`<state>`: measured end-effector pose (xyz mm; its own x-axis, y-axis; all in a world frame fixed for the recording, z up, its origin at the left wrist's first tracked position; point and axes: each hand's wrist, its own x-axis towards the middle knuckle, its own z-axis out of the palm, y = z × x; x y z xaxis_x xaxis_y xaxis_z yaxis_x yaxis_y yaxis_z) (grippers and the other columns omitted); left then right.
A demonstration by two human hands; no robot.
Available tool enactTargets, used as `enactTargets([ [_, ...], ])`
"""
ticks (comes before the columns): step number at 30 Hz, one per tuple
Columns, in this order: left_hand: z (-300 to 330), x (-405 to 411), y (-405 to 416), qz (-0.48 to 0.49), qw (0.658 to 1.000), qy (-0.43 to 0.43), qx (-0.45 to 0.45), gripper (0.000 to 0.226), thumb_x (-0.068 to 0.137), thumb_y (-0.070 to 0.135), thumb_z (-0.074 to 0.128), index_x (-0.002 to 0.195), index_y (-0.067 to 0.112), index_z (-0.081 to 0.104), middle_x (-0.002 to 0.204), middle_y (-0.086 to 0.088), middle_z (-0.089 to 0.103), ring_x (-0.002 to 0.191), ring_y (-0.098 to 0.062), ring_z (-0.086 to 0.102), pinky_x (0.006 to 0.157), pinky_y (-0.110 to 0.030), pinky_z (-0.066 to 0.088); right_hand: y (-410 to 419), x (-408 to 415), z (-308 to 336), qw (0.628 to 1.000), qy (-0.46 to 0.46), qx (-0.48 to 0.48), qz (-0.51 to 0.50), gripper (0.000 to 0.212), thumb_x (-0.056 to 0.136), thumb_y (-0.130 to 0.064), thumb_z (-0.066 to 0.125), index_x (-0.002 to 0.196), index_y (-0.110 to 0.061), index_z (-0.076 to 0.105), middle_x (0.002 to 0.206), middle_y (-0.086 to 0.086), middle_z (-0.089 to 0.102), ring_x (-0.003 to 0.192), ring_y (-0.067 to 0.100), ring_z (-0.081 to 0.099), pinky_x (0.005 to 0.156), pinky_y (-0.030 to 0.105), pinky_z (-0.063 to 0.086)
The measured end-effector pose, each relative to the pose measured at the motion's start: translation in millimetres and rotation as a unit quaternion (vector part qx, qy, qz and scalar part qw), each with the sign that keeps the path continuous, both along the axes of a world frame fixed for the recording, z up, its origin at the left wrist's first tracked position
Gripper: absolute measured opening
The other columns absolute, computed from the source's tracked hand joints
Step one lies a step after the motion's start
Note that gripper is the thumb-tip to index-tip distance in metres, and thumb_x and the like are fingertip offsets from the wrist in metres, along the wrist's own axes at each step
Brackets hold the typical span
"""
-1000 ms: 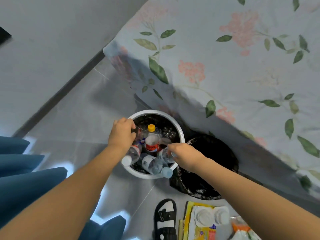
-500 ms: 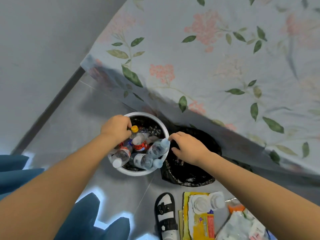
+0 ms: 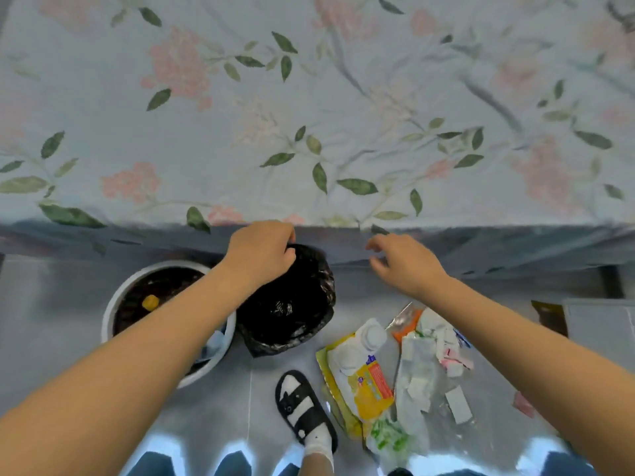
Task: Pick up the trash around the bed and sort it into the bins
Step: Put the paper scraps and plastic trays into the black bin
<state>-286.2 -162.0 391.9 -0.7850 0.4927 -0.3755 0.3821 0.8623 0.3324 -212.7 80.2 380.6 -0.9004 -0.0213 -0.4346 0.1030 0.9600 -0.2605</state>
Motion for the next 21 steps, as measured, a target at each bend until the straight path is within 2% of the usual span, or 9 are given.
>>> enactTargets([
  [3, 5, 15, 61, -0.080, 0.997, 0.018, -0.015, 0.029, 0.092, 0.037, 0.046, 0.111, 0.020, 0.058, 0.105, -0.004, 0.066, 0.097, -0.028, 0.061, 0.075, -0.039, 0.052, 58, 38, 4, 0.995, -0.007, 0.040, -0.086, 0.026, 0.093, -0.035, 0.043, 0.107, -0.021, 0.058, 0.101, 0.003, 0.068, 0.098, 0.026, 0.059, 0.067, 0.035, 0.048],
  [7, -7, 48, 132, -0.160, 0.986, 0.008, -0.034, 0.033, 0.096, 0.043, 0.039, 0.112, 0.021, 0.058, 0.103, -0.003, 0.068, 0.097, -0.026, 0.062, 0.071, -0.035, 0.046, 122, 108, -8, 0.977, -0.021, 0.048, -0.208, 0.033, 0.091, -0.042, 0.042, 0.108, -0.021, 0.061, 0.101, 0.004, 0.070, 0.096, 0.028, 0.061, 0.076, 0.038, 0.053],
  [11, -27, 97, 189, -0.205, 0.976, -0.031, -0.060, 0.036, 0.097, 0.042, 0.037, 0.121, 0.023, 0.055, 0.112, -0.005, 0.068, 0.103, -0.029, 0.062, 0.076, -0.035, 0.048, 164, 200, -31, 0.952, -0.063, 0.013, -0.299, 0.038, 0.089, -0.048, 0.040, 0.108, -0.023, 0.062, 0.099, 0.008, 0.071, 0.093, 0.029, 0.063, 0.080, 0.040, 0.054],
  [17, -65, 171, 232, -0.235, 0.962, -0.092, -0.101, 0.040, 0.093, 0.035, 0.044, 0.129, 0.020, 0.053, 0.128, -0.012, 0.057, 0.119, -0.032, 0.054, 0.096, -0.041, 0.046, 182, 329, -47, 0.907, -0.100, -0.014, -0.409, 0.038, 0.089, -0.043, 0.050, 0.120, -0.021, 0.058, 0.111, 0.012, 0.066, 0.105, 0.033, 0.060, 0.083, 0.039, 0.052],
  [21, -78, 206, 250, -0.233, 0.965, -0.096, -0.074, 0.039, 0.093, 0.033, 0.048, 0.129, 0.018, 0.054, 0.130, -0.009, 0.053, 0.120, -0.030, 0.052, 0.095, -0.041, 0.047, 169, 390, -65, 0.875, -0.107, -0.045, -0.469, 0.045, 0.086, -0.035, 0.057, 0.129, -0.023, 0.051, 0.124, 0.008, 0.058, 0.114, 0.029, 0.054, 0.086, 0.039, 0.051],
])
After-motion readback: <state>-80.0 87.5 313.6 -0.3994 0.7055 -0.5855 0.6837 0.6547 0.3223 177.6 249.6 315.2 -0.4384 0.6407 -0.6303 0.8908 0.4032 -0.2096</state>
